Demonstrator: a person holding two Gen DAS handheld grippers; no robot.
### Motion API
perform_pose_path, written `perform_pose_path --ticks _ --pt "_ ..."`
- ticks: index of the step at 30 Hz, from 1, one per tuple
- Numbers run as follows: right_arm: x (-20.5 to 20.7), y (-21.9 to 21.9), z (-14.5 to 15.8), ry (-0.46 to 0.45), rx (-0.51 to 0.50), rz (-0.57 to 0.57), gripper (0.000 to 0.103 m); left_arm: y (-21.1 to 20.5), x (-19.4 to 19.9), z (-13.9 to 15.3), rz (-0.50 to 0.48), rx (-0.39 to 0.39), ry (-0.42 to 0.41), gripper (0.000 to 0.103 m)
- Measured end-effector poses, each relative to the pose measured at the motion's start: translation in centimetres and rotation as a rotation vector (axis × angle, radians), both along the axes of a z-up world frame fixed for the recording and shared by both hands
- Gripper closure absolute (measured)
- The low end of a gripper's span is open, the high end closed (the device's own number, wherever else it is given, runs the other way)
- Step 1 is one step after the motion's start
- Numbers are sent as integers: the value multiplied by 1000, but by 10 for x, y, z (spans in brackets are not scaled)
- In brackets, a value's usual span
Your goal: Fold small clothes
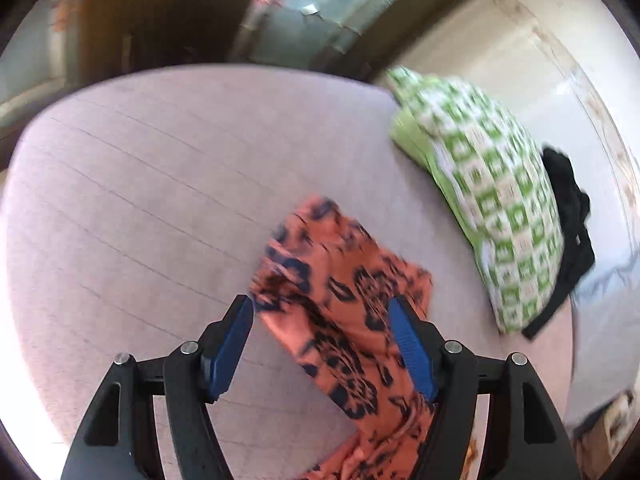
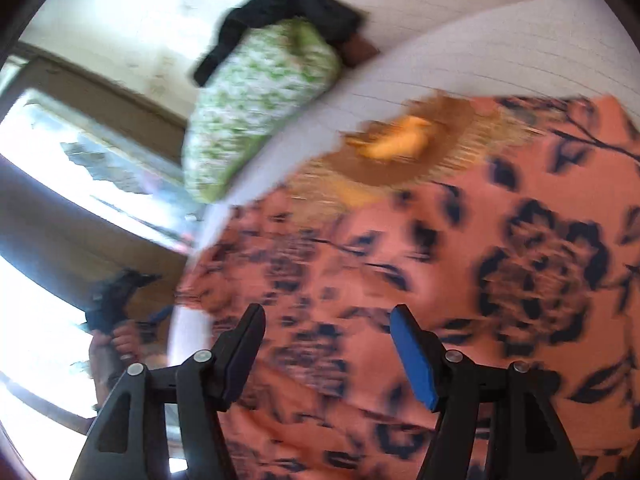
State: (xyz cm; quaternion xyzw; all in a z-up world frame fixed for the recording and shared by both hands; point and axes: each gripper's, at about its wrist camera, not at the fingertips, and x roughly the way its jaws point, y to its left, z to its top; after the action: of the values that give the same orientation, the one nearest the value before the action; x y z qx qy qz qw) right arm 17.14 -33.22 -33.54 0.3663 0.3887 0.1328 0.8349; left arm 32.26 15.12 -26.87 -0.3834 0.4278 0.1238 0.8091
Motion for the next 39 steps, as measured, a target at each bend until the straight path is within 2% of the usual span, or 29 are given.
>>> perform_pose_path --ticks 3,7,9,12,15,17,20,22,23,24,27,30,35,39 --pt "16 28 19 -86 85 61 35 2 -4 2 28 26 10 32" --pt "76 91 31 -82 186 148 36 9 -3 -6 18 16 64 32" --pt "112 127 31 -49 216 186 36 11 2 -14 1 -24 96 32" --pt "164 174 20 11 256 204 38 19 0 -18 -2 -63 101 32" --pt "201 197 -1 90 301 151 38 23 2 -17 -10 -62 100 32" --pt "218 205 -13 133 281 105 39 26 3 -18 -8 -81 97 32" --pt "240 210 -31 185 274 43 60 32 3 -17 5 -94 93 32" --pt "251 215 -34 190 272 21 68 33 5 -17 -1 -88 94 32" --pt "253 218 -32 185 243 5 87 33 5 -18 -5 -86 95 32" --pt "254 219 -28 170 212 -4 96 34 5 -18 -5 -88 97 32" --pt "240 211 0 52 175 -33 96 35 4 -20 11 -95 100 32" --pt "212 188 43 -92 123 -89 96 27 4 -18 -3 -81 98 32" --pt "142 104 113 -274 87 -217 96 -6 12 -14 -102 -26 104 32" --pt "72 30 143 -325 41 -343 96 -43 18 -14 -197 15 114 32"
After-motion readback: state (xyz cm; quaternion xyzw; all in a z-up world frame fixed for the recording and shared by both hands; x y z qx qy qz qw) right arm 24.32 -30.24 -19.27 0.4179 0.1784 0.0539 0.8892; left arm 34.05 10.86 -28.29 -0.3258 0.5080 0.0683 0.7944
